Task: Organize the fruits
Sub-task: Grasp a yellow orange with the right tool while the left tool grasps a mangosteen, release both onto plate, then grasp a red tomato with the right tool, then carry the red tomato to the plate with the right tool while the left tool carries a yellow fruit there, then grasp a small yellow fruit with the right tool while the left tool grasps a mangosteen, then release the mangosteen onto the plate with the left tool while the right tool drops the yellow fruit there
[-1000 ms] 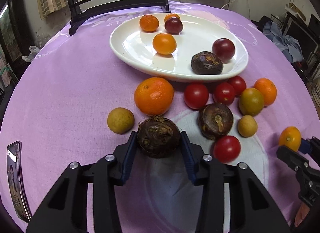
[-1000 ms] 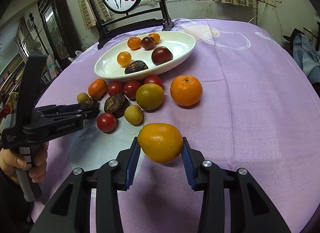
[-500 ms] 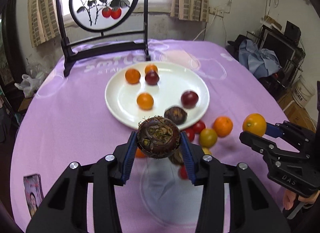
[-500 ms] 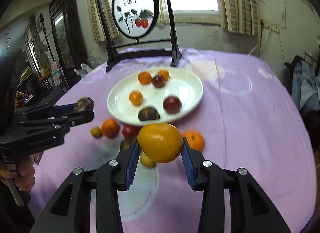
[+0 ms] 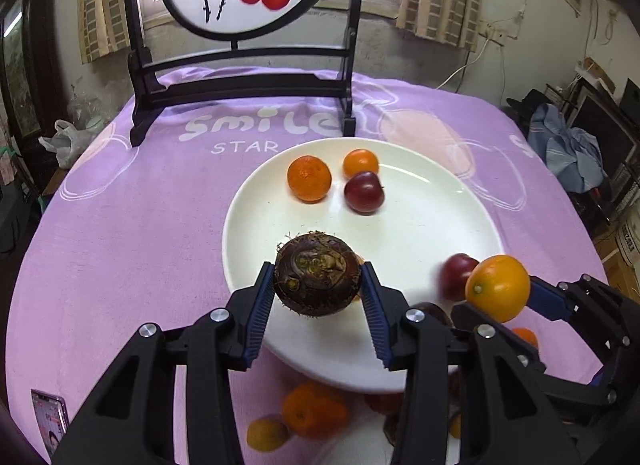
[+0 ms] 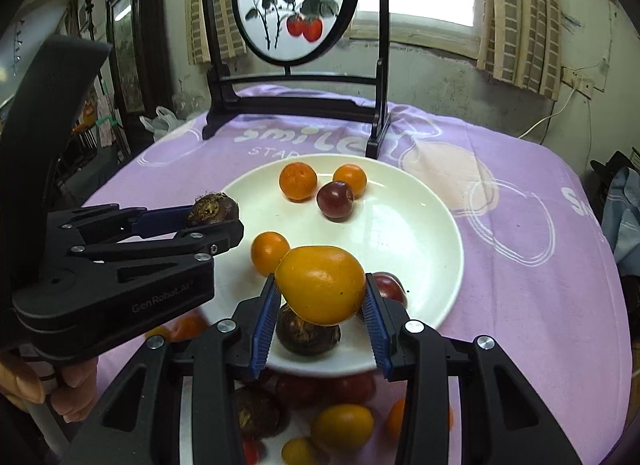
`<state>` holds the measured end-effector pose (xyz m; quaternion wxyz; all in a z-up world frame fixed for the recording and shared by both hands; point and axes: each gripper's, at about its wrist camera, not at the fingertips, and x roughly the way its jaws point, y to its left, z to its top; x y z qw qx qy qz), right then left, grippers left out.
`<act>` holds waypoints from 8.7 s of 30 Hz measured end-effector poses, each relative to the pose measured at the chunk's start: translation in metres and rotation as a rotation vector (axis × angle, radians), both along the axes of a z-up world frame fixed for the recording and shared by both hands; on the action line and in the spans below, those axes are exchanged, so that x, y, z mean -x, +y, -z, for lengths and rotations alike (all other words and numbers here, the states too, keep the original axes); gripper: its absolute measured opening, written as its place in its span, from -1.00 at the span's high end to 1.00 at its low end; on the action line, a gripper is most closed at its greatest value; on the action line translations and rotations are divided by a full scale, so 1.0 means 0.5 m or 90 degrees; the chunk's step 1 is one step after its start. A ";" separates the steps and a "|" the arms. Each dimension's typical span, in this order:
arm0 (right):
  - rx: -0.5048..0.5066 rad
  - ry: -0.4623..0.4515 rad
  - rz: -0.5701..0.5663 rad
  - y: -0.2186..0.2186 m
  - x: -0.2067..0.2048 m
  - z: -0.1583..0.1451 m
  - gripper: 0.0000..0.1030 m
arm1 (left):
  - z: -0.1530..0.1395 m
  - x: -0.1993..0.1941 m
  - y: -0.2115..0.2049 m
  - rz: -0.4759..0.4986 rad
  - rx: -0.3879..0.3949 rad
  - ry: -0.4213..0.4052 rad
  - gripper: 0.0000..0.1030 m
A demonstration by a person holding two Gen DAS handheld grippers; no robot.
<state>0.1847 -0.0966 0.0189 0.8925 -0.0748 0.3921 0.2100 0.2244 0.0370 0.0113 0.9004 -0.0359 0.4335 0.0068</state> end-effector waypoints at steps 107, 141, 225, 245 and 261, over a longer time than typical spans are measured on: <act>-0.103 -0.015 0.014 -0.071 0.120 -0.055 0.39 | -0.033 0.144 -0.032 0.070 0.002 -0.047 0.51; -0.068 0.029 0.041 -0.116 0.173 0.022 -0.04 | -0.017 0.215 -0.013 -0.007 -0.004 -0.050 -0.63; -0.112 -0.025 0.027 -0.094 0.136 -0.056 0.52 | -0.049 0.156 -0.043 0.053 -0.017 -0.038 0.18; -0.100 0.012 0.079 -0.062 -0.037 0.011 -0.06 | 0.022 -0.013 0.000 -0.011 -0.003 0.010 -0.25; -0.083 -0.013 0.079 -0.146 0.116 -0.015 -0.12 | -0.052 0.186 -0.007 -0.016 0.023 -0.045 -0.65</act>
